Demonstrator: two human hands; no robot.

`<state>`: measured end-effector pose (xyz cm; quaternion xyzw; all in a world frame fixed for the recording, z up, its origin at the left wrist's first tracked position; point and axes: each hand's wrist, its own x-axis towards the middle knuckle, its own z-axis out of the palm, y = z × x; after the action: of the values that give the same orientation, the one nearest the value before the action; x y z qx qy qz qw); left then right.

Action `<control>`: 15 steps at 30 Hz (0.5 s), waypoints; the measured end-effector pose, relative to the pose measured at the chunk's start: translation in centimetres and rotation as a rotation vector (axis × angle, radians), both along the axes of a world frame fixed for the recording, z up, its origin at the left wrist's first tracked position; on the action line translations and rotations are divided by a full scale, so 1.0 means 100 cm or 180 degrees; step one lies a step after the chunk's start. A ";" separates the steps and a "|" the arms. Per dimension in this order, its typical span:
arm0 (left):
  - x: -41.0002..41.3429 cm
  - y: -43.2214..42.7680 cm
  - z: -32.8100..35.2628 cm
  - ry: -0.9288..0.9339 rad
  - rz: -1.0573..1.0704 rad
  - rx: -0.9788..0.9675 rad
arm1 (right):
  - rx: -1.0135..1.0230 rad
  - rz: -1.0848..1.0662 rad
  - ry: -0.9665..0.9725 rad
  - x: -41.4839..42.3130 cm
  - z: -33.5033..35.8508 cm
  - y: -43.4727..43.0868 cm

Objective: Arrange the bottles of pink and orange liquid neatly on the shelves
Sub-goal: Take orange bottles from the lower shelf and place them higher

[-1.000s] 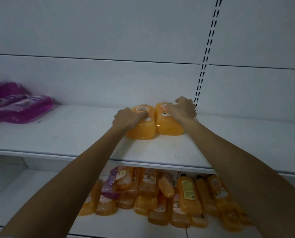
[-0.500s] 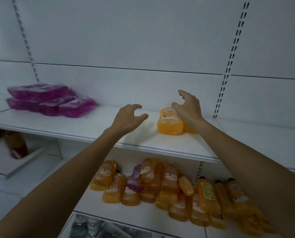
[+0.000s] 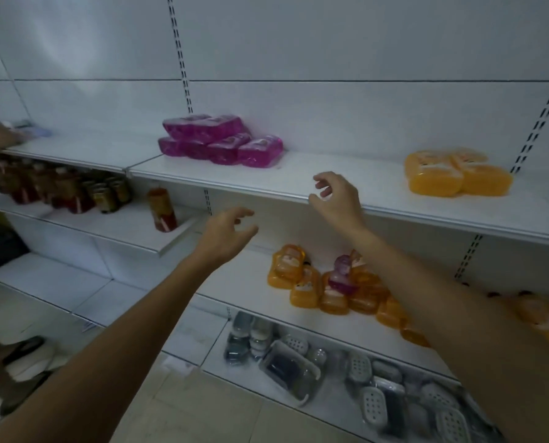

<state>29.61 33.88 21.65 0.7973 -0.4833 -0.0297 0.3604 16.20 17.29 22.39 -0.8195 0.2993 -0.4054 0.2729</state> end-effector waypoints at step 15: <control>0.064 -0.007 -0.131 0.0787 0.0092 0.0637 | 0.1561 -0.0024 0.1032 0.053 -0.175 -0.018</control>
<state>36.03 33.19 8.51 0.8263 -0.4184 -0.1705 0.3363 21.54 15.51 4.86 -0.7820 0.4312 -0.1857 0.4100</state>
